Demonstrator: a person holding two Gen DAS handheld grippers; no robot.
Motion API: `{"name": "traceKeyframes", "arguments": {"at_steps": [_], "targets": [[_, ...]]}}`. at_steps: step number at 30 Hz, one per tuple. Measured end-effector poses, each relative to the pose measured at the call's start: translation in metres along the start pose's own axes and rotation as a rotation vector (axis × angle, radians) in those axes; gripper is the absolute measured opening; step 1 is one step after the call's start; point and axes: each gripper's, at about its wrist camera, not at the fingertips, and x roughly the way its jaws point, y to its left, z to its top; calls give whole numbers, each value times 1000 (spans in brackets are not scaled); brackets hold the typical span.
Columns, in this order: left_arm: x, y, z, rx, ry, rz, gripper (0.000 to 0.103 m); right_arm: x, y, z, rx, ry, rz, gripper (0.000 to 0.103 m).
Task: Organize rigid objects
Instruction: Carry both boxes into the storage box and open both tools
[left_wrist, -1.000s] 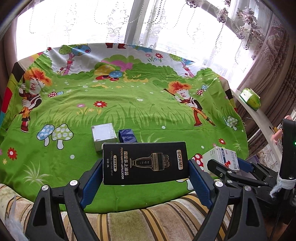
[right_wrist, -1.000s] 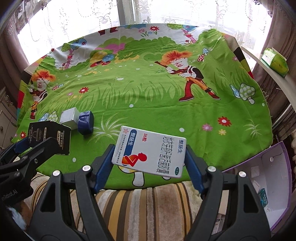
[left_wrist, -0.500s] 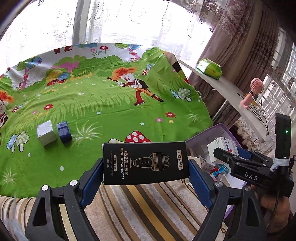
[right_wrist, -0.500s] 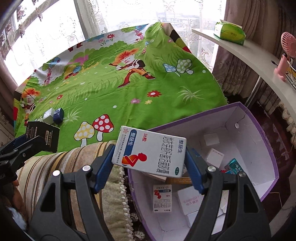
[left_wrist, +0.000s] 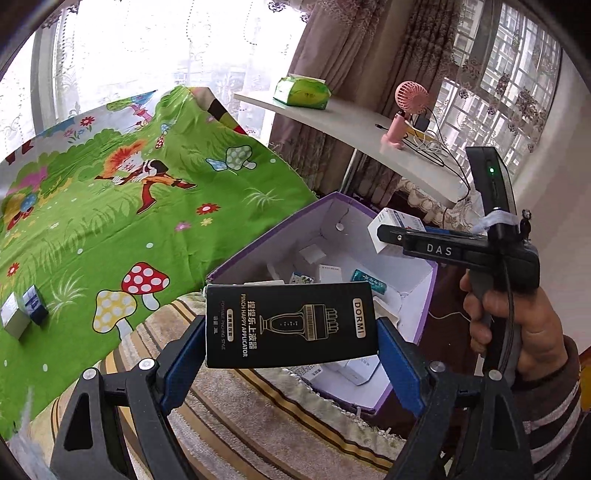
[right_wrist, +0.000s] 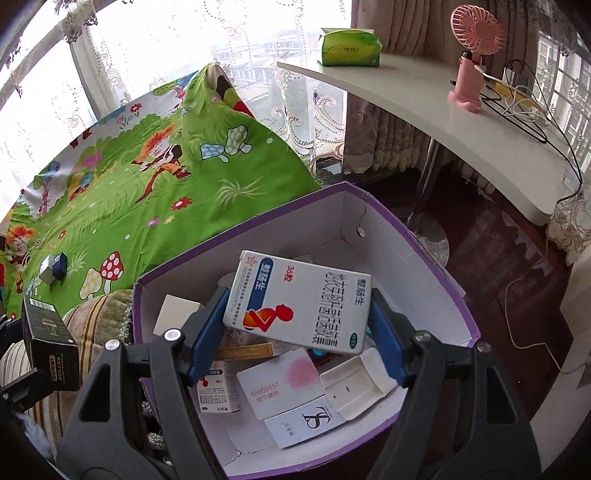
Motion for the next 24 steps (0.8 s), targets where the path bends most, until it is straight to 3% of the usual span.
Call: {"name": "traceKeyframes", "arguments": {"at_steps": [9,12,16,24], "targets": [[19,-41,-2,107,71,-127,92,-6,-33,6,50,-31,-46,76],[21,-45,-5,123,81,-126,94,-7,-38,7,59,-34,-48,78],[21,-37,-5,79,86,-137,94,-8,-41,8,71,-41,-56,88],[17,-29,-4,46,75,-130,94,-12,-40,10,75,-47,-49,89]]}}
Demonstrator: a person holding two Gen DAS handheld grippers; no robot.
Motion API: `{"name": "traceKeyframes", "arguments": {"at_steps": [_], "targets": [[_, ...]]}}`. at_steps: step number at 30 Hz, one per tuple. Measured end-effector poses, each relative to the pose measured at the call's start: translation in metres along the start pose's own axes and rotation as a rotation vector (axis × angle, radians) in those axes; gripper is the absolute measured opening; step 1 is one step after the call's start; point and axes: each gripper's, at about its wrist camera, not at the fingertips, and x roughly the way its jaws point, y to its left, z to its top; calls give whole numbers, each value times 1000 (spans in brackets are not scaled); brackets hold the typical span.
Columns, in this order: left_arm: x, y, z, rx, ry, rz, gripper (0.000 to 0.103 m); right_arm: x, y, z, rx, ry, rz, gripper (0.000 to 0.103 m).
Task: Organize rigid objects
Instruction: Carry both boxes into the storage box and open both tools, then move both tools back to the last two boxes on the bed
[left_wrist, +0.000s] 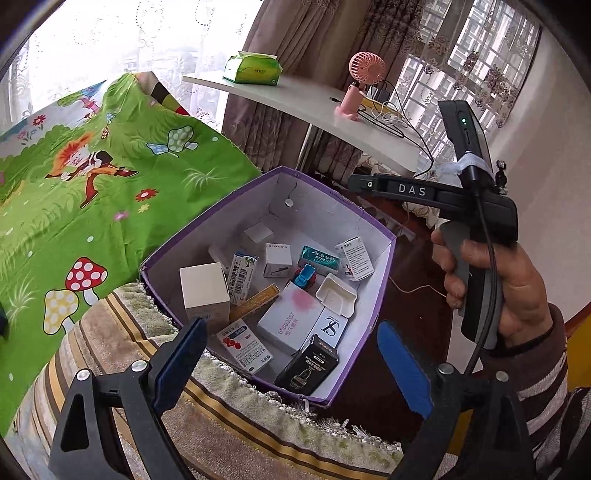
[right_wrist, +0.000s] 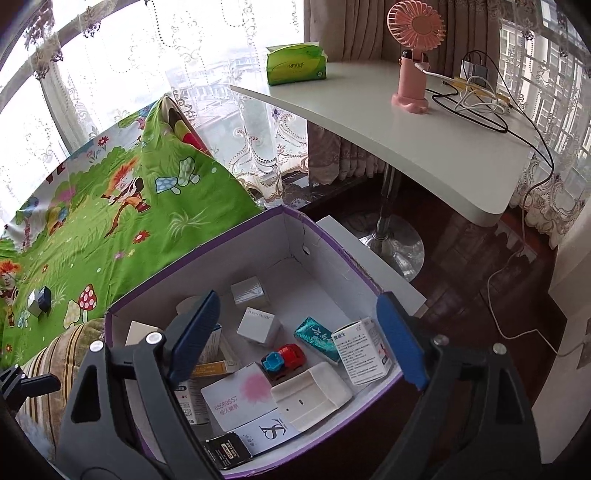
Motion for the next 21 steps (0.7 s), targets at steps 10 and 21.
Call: {"name": "traceKeyframes", "arguments": {"at_steps": [10,21], "targets": [[-18,26,1,-74,-56,36,94,-6,18,0,-31,-6,45,89],[-64,100,-5,-203,-141,199,94,-12,89,-1,-165,6,145,89]]}}
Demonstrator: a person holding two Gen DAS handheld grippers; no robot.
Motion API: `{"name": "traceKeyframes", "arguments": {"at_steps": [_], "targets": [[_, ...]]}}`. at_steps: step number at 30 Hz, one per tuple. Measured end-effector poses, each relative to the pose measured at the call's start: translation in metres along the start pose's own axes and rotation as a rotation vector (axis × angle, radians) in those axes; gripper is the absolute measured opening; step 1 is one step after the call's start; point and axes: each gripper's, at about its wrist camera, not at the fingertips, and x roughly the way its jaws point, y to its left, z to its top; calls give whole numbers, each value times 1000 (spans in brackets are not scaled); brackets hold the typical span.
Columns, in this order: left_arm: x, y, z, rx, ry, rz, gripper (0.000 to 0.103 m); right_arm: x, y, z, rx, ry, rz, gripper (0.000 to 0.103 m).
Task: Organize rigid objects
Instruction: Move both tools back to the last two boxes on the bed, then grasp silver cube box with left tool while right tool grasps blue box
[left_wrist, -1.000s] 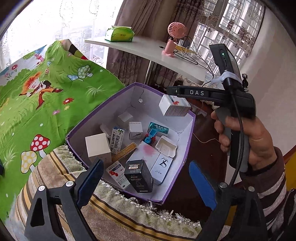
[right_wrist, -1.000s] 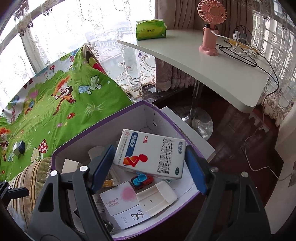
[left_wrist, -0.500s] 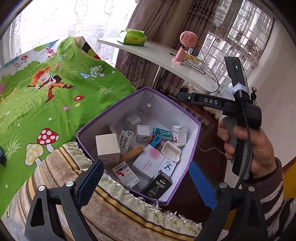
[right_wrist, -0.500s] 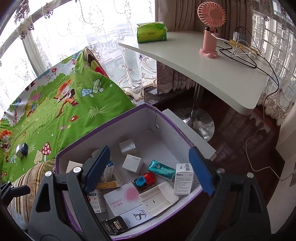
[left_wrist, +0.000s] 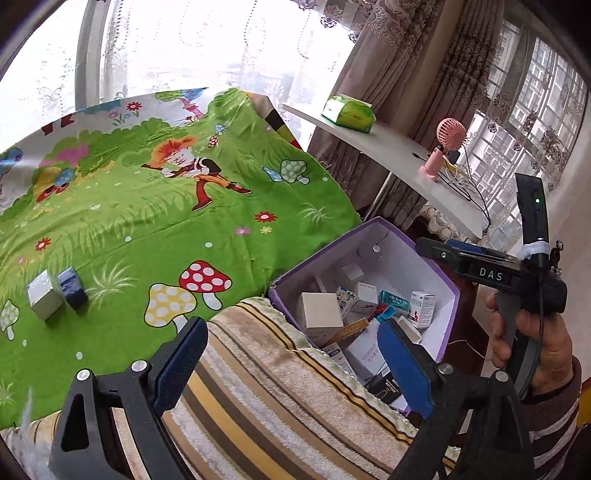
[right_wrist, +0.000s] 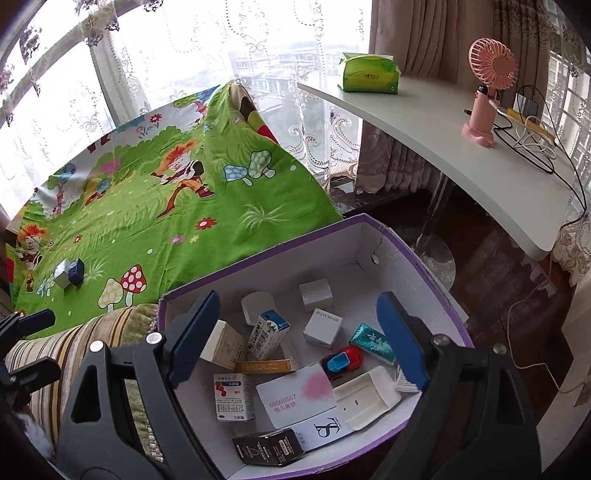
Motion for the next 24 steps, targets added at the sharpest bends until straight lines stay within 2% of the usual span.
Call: {"name": "traceKeyframes", "arguments": {"at_steps": [7,12,18,24], "targets": [[-22,71,0,-90,-20,144,93,11,60,4,-97,30,87,89],[-32,129,0,-215,-19,226,88,24,108,6,-178,57,148,89],[-33,191,6,-382,-14,282,86,43,163,9,-273,93,206,89],[-11,237,12,-522,39,308,83,59,214,11,-371,121,252,89]]}}
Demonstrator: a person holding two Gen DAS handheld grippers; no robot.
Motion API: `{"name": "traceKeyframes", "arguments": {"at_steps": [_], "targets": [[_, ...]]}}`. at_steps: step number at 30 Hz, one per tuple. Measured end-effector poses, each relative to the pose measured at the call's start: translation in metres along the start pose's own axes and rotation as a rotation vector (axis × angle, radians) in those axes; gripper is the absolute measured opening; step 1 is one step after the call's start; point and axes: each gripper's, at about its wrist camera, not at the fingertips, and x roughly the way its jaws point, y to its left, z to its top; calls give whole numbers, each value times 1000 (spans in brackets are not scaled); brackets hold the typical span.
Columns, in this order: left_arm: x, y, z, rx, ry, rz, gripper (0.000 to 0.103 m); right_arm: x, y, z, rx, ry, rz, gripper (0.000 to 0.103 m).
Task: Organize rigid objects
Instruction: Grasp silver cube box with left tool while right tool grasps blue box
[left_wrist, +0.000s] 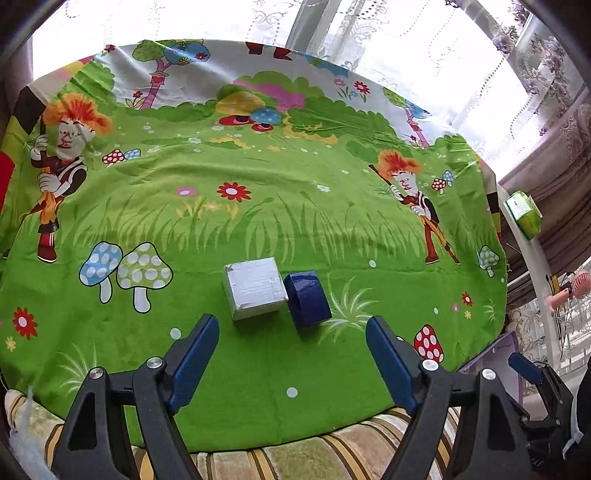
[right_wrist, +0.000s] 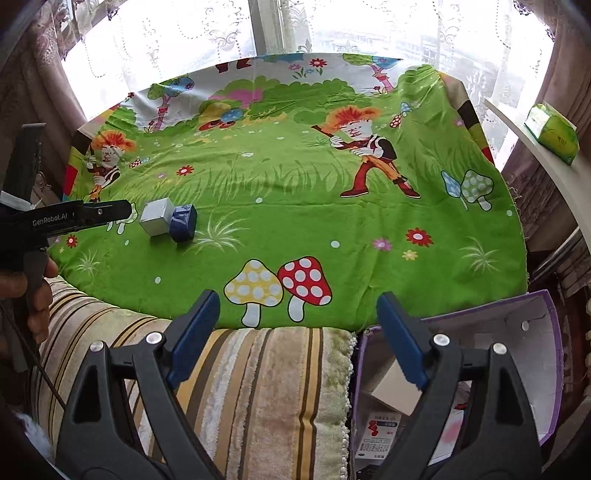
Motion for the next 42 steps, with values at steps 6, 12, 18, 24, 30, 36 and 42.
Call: {"name": "traceKeyframes", "arguments": {"at_steps": [6,12,18,24,30,36,42], "targets": [[32,17,17,-73,49,34,80,27,35,18,-82,34,33,89],[53,24,23,-105,86,41,74,56,66,30,-149,73,66,89],[71,29,27,-104,125,35,64,83,92,38,-199,115,94,89],[72,42,27,-102,106,38,54,107,108,49,-213,148,119,89],[62,57,25,-122,54,36,52,128,122,58,-223,166,111,88],[54,65,23,-135,6,50,51,151,128,63,-210,204,94,75],[50,63,21,-116,-21,53,51,167,131,65,-203,235,76,52]]}}
